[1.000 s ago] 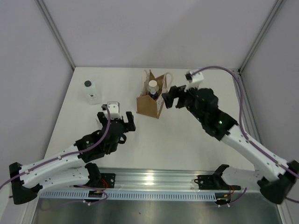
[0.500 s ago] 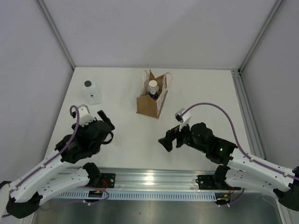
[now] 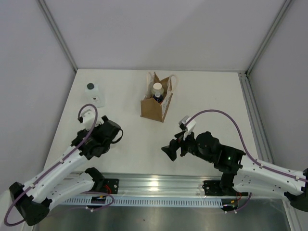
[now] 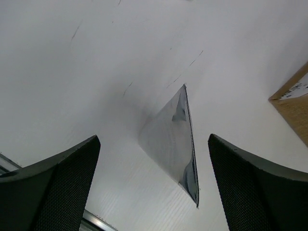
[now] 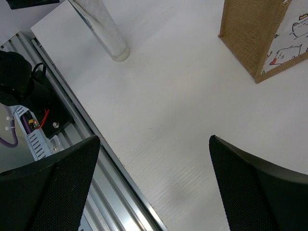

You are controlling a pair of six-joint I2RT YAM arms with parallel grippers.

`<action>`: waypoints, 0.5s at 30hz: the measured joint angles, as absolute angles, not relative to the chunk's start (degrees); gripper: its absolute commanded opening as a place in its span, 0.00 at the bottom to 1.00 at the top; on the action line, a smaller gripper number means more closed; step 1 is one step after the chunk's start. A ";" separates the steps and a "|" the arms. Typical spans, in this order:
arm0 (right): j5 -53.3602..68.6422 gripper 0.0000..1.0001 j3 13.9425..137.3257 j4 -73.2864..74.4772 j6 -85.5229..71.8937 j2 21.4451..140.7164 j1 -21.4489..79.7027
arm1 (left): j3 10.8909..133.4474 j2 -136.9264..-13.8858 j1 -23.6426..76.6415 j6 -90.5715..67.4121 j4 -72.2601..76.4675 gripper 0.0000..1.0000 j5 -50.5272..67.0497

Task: Place the personal care products into the canvas bag

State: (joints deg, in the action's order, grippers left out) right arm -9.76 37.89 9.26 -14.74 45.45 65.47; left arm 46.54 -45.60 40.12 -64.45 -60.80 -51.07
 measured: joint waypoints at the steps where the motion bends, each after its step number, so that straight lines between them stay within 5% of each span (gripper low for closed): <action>1: -10.02 0.99 37.89 9.26 -14.72 45.47 65.47 | 45.69 -46.72 39.57 -64.45 -59.79 0.95 -50.39; 8: -11.07 0.99 37.89 9.50 -14.33 46.06 65.58 | 43.38 -53.69 38.33 -64.25 -53.47 0.84 -48.34; 12: -11.38 0.99 37.89 9.54 -14.28 46.50 65.78 | 43.27 -54.81 37.80 -63.99 -51.33 0.60 -47.97; 15: -11.46 0.99 37.89 9.56 -14.26 46.61 66.02 | 43.00 -54.76 37.74 -63.79 -50.41 0.59 -47.86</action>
State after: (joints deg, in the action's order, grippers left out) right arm -11.46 37.89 9.56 -14.26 46.61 66.02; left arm 43.00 -54.76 37.74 -63.79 -50.41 -47.86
